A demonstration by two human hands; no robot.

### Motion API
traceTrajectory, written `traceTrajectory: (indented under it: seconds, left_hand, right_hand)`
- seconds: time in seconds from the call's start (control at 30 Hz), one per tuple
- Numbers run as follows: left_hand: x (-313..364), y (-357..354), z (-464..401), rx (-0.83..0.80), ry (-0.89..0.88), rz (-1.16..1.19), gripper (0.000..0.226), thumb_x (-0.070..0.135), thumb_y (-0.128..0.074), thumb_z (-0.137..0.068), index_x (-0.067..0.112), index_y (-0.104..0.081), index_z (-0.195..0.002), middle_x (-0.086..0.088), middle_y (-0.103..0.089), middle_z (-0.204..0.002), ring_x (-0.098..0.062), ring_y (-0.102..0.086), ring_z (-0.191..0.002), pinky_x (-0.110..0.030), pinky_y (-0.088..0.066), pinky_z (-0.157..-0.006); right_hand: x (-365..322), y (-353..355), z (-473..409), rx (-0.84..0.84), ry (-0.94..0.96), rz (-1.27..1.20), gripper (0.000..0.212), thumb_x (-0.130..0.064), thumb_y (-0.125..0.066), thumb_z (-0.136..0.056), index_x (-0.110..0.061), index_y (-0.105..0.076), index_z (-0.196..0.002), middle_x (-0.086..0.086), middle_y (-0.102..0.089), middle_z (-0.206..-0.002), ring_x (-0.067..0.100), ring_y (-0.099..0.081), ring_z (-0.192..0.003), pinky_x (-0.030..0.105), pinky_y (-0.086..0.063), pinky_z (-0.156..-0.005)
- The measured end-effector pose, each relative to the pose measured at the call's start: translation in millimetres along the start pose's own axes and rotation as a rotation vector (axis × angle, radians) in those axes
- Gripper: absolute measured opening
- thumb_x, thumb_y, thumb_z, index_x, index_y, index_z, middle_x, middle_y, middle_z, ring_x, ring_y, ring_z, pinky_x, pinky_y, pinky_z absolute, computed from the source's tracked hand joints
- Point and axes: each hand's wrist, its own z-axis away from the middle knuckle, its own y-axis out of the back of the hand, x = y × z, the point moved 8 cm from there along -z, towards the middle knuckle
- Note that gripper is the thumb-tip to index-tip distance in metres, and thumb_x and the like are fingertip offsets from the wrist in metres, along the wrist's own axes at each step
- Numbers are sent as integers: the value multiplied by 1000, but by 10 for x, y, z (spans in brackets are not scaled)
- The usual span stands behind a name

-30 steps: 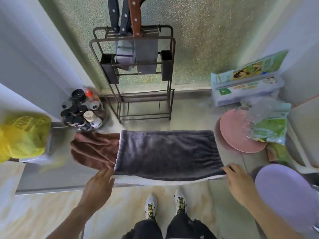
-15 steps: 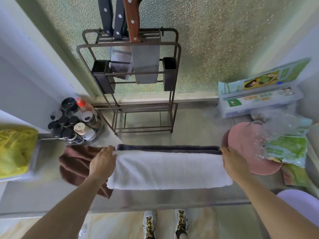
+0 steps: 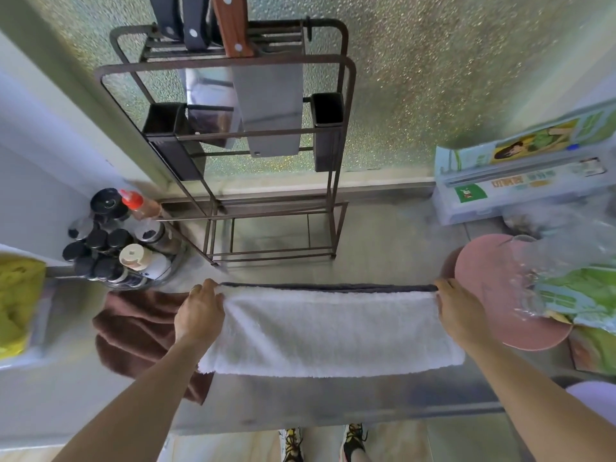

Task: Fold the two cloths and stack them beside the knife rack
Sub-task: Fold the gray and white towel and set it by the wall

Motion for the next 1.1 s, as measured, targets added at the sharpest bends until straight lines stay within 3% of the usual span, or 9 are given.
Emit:
traceTrajectory:
  seconds: [0.1, 0.23, 0.37, 0.43, 0.5, 0.67, 0.83, 0.97, 1.1]
  left_hand:
    - [-42, -11, -47, 23, 67, 53, 19, 16, -54, -98, 4, -55, -113, -22, -65, -104, -45, -65, -92, -46, -49, -69]
    - [-9, 1, 15, 62, 130, 85, 26, 16, -54, -97, 5, -53, -120, -25, -62, -113, -45, -61, -99, -50, -51, -77]
    - [577, 41, 250, 189, -320, -49, 42, 19, -65, -89, 13, -55, -130, -13, -59, -129, -32, -55, -116, -47, -51, -92]
    - [941, -89, 335, 148, -549, -46, 44, 28, -66, -91, 17, -57, -133, -8, -60, -134, -29, -54, -124, -45, -47, -103]
    - [1191, -273, 347, 72, -629, -71, 44, 34, -67, -91, 20, -59, -132, -5, -64, -131, -27, -58, -122, -45, -47, -106]
    - [1378, -423, 185, 18, -514, -39, 14, 24, -68, -92, 18, -70, -104, -2, -72, -103, -24, -67, -96, -39, -51, -95]
    - [1391, -438, 81, 75, -369, 22, 11, 25, -65, -94, 19, -62, -103, -2, -72, -88, -25, -67, -86, -38, -52, -84]
    - [1415, -452, 183, 129, -357, -8, 29, 24, -69, -90, 15, -58, -116, -8, -69, -107, -29, -64, -100, -41, -52, -90]
    - [1477, -317, 666, 278, -470, 10, 31, 18, -63, -95, 17, -60, -126, -11, -60, -133, -30, -54, -123, -44, -46, -103]
  right_hand:
    - [75, -3, -35, 27, -59, -48, 28, 9, -58, -83, 0, -63, -109, 20, -68, -93, 41, -65, -78, 42, -49, -62]
    - [-61, 3, -24, 18, -4, -57, 43, 0, -65, -77, -12, -60, -117, 10, -67, -109, 34, -61, -93, 42, -54, -71]
    - [-350, -2, 28, 1, 229, -35, 43, -22, -71, -79, -20, -60, -121, 1, -66, -119, 30, -61, -102, 39, -55, -79]
    - [-373, 4, 18, 16, 247, -41, 35, -26, -73, -80, -19, -62, -113, 3, -67, -113, 30, -62, -97, 38, -53, -76]
    - [-381, 25, 5, 33, 245, -61, 27, -21, -74, -79, -18, -62, -103, 2, -67, -103, 29, -63, -89, 37, -50, -69]
    - [-332, 75, -17, 23, 200, -93, 12, -22, -64, -90, -17, -55, -98, 1, -66, -90, 23, -60, -82, 34, -49, -63]
    - [-290, 51, -115, 46, 125, -84, 14, -20, -59, -92, -12, -55, -103, 7, -67, -92, 29, -61, -84, 38, -48, -62]
    - [-284, 98, -102, 106, 56, -84, 32, -23, -72, -85, -10, -56, -109, 12, -63, -102, 35, -60, -91, 40, -50, -68]
    - [-154, 202, 436, 261, -263, -358, 56, -29, -73, -84, -10, -48, -130, 15, -54, -125, 36, -52, -113, 49, -52, -84]
